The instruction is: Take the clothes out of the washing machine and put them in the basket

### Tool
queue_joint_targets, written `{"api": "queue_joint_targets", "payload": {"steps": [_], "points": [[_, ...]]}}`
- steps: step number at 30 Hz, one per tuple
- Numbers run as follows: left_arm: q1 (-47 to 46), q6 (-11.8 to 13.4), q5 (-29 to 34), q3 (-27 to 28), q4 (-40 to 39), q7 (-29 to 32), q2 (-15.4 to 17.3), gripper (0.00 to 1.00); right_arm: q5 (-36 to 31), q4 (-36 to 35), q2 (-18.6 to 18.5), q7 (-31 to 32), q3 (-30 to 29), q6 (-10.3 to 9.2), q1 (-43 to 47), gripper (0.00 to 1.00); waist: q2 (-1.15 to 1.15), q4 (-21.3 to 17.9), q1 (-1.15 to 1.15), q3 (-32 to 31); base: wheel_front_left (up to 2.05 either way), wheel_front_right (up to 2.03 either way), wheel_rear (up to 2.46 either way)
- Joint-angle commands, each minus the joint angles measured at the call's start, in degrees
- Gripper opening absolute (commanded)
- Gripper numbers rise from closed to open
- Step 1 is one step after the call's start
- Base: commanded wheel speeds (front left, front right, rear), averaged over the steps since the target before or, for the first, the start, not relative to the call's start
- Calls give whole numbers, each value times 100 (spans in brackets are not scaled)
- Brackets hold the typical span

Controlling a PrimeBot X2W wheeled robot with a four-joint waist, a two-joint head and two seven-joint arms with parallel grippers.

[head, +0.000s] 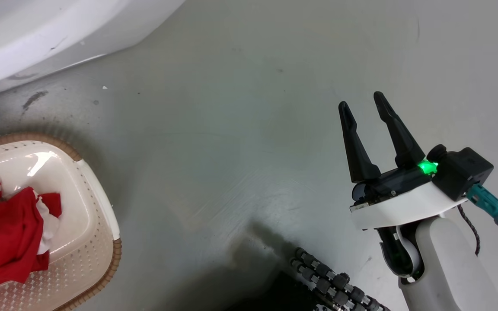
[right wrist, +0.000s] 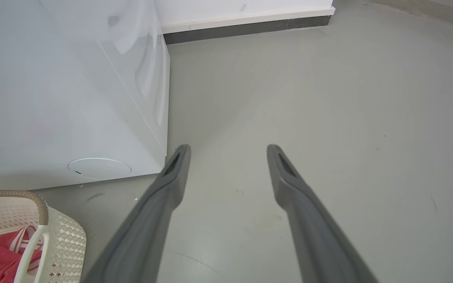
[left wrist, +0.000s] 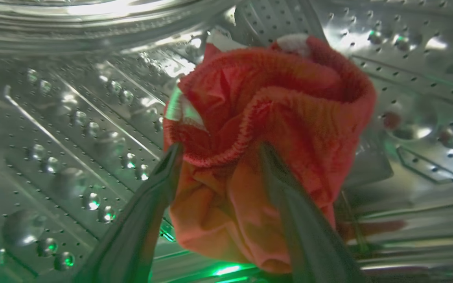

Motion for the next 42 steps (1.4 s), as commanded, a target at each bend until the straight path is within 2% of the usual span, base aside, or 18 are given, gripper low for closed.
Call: {"api": "queue_joint_targets", "payload": {"steps": [1,5,6,8,12,20,29,35,42], "points": [[51,26,2,-5,-26,35,23,100,-4,-11,3,-10,13,-4,-34,100,0,-20,-1,27,0,0,0],[66,121,-20,7,-126,175,31,100,-13,-35,3,-10,-2,-4,-2,100,0,-18,-1,71,0,0,0],[71,154,-34,19,-129,217,21,55,-15,-41,3,-10,-8,-4,7,100,0,-18,-1,77,0,0,0],[91,215,-64,30,-150,294,1,0,-11,-52,3,-10,-23,-4,37,100,0,-21,-1,86,0,0,0],[138,387,-5,33,-246,236,-11,0,37,-84,4,-10,-96,-4,74,100,0,-22,-1,109,0,0,0],[291,663,-71,147,-483,-475,89,0,18,-69,2,-10,-120,-4,-15,100,0,-33,-1,-7,0,0,0],[740,902,-490,428,-466,-1501,-216,0,-163,-74,2,-10,-456,-4,40,100,0,229,-1,-467,0,0,0],[1232,999,-806,615,-171,-2364,-463,0,-242,-56,1,-10,-636,-4,126,100,0,391,-1,-886,0,0,0],[1869,948,-1170,839,412,-3459,-738,0,-468,-5,0,-10,-891,-4,286,100,0,588,-1,-1455,0,0,0]]}}
